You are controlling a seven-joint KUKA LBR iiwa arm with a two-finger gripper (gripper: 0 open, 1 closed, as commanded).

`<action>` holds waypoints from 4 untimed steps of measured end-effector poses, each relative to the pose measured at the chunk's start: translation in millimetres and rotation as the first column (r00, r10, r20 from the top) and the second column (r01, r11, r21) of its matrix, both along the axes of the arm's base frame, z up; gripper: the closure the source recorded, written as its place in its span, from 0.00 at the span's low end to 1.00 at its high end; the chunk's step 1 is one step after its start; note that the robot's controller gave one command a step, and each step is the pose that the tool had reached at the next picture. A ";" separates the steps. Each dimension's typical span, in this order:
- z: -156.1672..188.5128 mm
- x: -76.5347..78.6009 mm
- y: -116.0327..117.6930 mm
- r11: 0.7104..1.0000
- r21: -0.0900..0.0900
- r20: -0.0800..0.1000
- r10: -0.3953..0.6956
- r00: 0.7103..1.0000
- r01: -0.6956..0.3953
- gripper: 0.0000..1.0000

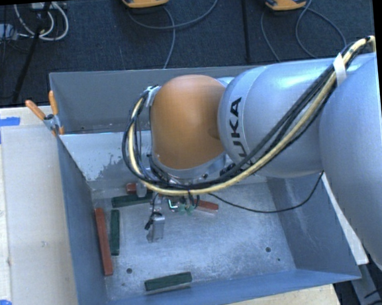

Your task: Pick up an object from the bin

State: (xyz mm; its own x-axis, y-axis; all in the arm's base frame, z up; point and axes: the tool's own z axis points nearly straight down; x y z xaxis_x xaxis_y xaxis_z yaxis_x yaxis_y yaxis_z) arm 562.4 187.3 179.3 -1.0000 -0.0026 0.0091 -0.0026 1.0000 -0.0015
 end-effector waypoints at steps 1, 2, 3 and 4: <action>-27.6 25.8 47.9 0.994 0.003 0.010 0.110 0.994 -0.110 0.00; -114.8 57.6 11.5 0.999 -0.001 0.004 0.053 0.999 -0.053 0.00; -109.4 58.6 13.3 0.999 0.002 0.010 0.052 0.999 -0.052 1.00; 47.8 26.6 26.0 0.997 0.004 0.018 0.072 0.997 -0.072 1.00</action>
Offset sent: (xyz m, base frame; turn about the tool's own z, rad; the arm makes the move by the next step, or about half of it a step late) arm 0.0256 0.0464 -0.0257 -0.1092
